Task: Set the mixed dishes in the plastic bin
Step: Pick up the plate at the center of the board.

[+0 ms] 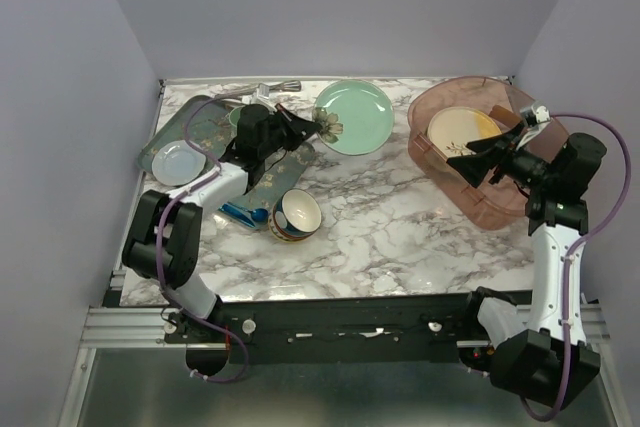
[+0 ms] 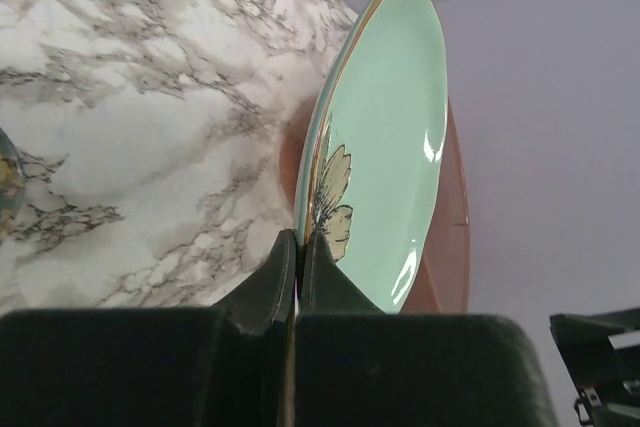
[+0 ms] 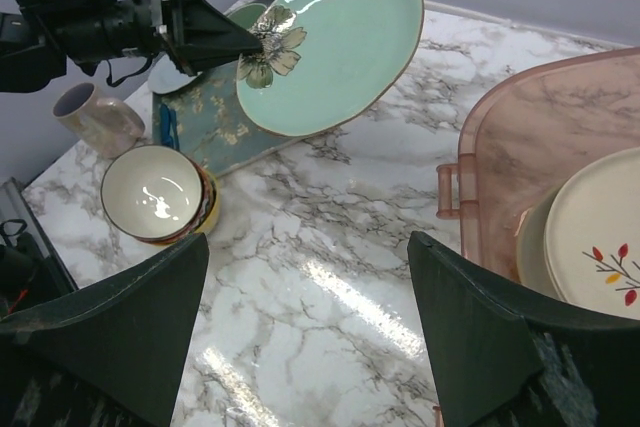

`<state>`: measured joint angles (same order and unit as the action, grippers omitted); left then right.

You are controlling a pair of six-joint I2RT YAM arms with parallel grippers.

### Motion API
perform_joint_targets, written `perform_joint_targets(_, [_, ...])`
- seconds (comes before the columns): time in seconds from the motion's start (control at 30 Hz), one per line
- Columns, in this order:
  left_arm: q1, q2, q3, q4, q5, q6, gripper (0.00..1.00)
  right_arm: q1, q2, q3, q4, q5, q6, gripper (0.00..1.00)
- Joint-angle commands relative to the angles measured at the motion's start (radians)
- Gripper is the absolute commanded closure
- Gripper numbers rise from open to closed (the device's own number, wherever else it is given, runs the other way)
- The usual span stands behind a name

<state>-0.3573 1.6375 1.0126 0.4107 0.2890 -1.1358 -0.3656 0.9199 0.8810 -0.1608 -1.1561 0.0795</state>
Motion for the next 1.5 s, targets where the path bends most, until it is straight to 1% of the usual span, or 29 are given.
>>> perform_joint_targets(0.0, [-0.057, -0.133, -0.023, 0.192, 0.041, -0.033, 1.00, 0.010, 0.016, -0.034, 0.098, -0.057, 0.086, 0.10])
perform_joint_targets(0.13, [-0.103, -0.188, -0.074, 0.192, 0.016, -0.018, 1.00, 0.020, 0.033, -0.060, 0.153, -0.063, 0.152, 0.09])
perform_joint_targets(0.17, [-0.114, -0.206, -0.080, 0.192, 0.010, -0.013, 1.00, 0.025, 0.037, -0.069, 0.191, -0.065, 0.178, 0.09])
perform_joint_targets(0.4, [-0.196, -0.251, -0.100, 0.191, -0.039, 0.014, 1.00, 0.068, 0.086, -0.079, 0.210, -0.039, 0.232, 0.09])
perform_joint_targets(0.6, [-0.245, -0.252, -0.106, 0.194, -0.060, 0.015, 1.00, 0.085, 0.099, -0.083, 0.205, 0.016, 0.253, 0.11])
perform_joint_targets(0.8, [-0.270, -0.245, -0.097, 0.197, -0.071, 0.019, 1.00, 0.099, 0.114, -0.088, 0.193, 0.068, 0.264, 0.12])
perform_joint_targets(1.13, [-0.325, -0.212, -0.065, 0.204, -0.079, 0.021, 1.00, 0.136, 0.155, -0.089, 0.179, 0.114, 0.276, 0.17])
perform_joint_targets(1.23, [-0.342, -0.203, -0.054, 0.204, -0.083, 0.024, 1.00, 0.137, 0.163, -0.094, 0.182, 0.121, 0.295, 0.23])
perform_joint_targets(1.27, [-0.344, -0.199, -0.052, 0.204, -0.083, 0.025, 1.00, 0.139, 0.166, -0.096, 0.193, 0.119, 0.310, 0.29])
perform_joint_targets(1.33, [-0.354, -0.192, -0.042, 0.204, -0.083, 0.028, 1.00, 0.139, 0.172, -0.102, 0.202, 0.113, 0.330, 0.37])
perform_joint_targets(1.37, [-0.358, -0.185, -0.039, 0.204, -0.085, 0.028, 1.00, 0.139, 0.174, -0.105, 0.208, 0.111, 0.341, 0.48])
perform_joint_targets(1.43, [-0.368, -0.180, -0.028, 0.203, -0.085, 0.033, 1.00, 0.139, 0.181, -0.106, 0.221, 0.102, 0.365, 0.61])
perform_joint_targets(1.47, [-0.368, -0.174, -0.025, 0.200, -0.085, 0.037, 1.00, 0.139, 0.181, -0.105, 0.224, 0.102, 0.371, 0.74])
